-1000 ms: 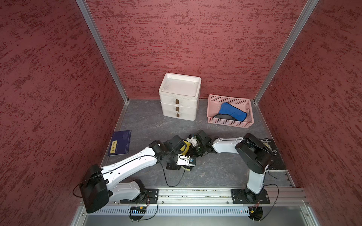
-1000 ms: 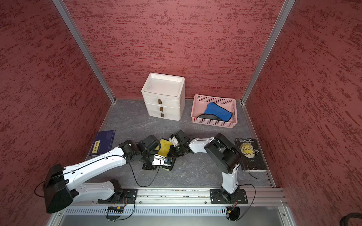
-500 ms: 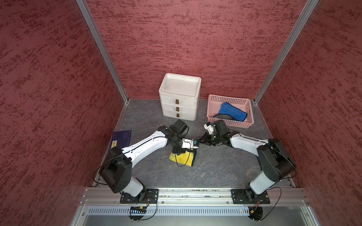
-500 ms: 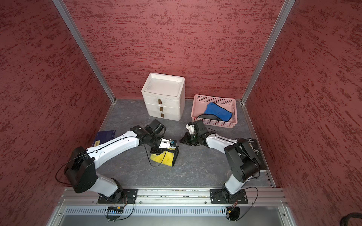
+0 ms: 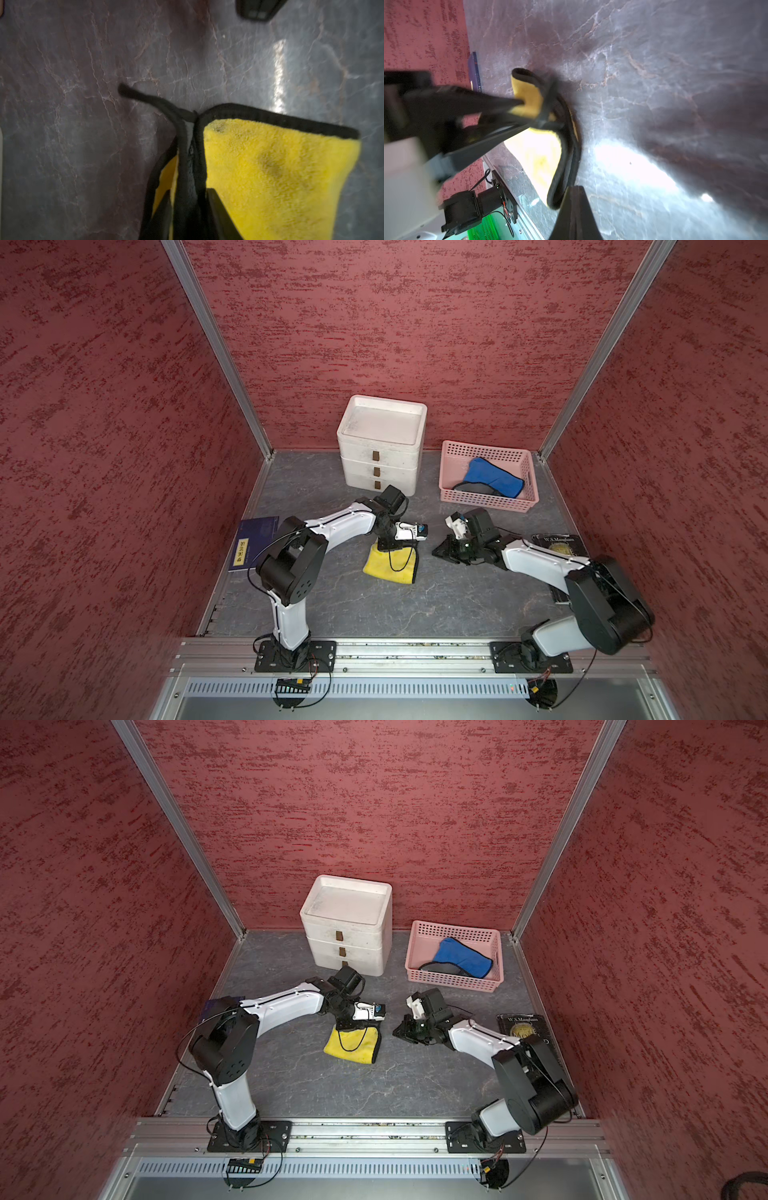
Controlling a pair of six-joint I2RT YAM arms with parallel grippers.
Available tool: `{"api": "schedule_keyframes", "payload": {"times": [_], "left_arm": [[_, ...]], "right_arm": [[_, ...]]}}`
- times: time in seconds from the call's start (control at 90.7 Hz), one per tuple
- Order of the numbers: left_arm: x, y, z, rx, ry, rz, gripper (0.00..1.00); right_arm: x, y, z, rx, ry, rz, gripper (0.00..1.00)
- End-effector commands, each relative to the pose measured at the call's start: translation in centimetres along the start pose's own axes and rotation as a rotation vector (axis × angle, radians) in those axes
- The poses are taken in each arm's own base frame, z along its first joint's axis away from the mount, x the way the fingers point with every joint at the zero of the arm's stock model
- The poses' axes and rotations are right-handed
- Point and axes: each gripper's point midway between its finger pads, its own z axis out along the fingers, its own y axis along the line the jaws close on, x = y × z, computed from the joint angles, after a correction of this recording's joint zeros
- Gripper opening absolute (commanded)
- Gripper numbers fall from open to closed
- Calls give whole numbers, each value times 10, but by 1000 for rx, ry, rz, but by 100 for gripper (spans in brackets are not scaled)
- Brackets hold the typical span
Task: Fold the square dishcloth
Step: Fold the cleaning item at the center of the board, then smooth out the cleaning item at the center of the board.
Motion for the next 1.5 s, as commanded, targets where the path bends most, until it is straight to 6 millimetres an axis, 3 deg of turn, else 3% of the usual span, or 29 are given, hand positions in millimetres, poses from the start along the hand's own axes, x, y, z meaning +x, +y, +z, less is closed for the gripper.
{"api": "schedule_keyframes", "payload": {"times": [0.0,0.088,0.231,0.353,0.463,0.573,0.661,0.738,0.838,0.937,1.135,1.212,1.344,1.488], "left_arm": [[-3,35,-3,-150,-32,1,61],[-14,50,-25,-234,-88,-6,81],[-39,58,-79,-327,-194,-25,83],[-35,50,-101,-328,-229,-83,82],[-15,31,-94,-282,-198,-144,79],[10,4,-64,-220,-147,-163,74],[25,-4,-42,-193,-114,-179,68],[37,2,-23,-205,-75,-195,61],[51,26,-6,-267,-4,-224,45],[61,35,4,-260,20,-264,41],[55,15,-2,-178,-29,-277,48],[50,15,-14,-184,-54,-288,59],[38,20,-48,-232,-116,-282,69],[26,16,-80,-268,-169,-268,73]], "right_arm": [[-3,7,-12,-7,-63,-4,0],[2,21,-13,-15,-65,-30,0],[9,58,2,-53,-32,-84,0],[20,85,28,-97,20,-121,0],[33,84,62,-107,87,-104,0],[41,59,92,-75,131,-56,0],[48,43,109,-69,161,-23,0],[52,35,115,-69,173,-5,0],[53,36,110,-78,167,-11,0],[52,45,97,-86,149,-29,0],[53,70,85,-132,132,-65,0],[58,74,90,-141,147,-72,0],[66,57,104,-113,173,-46,0],[72,37,117,-95,197,-10,0]]}}
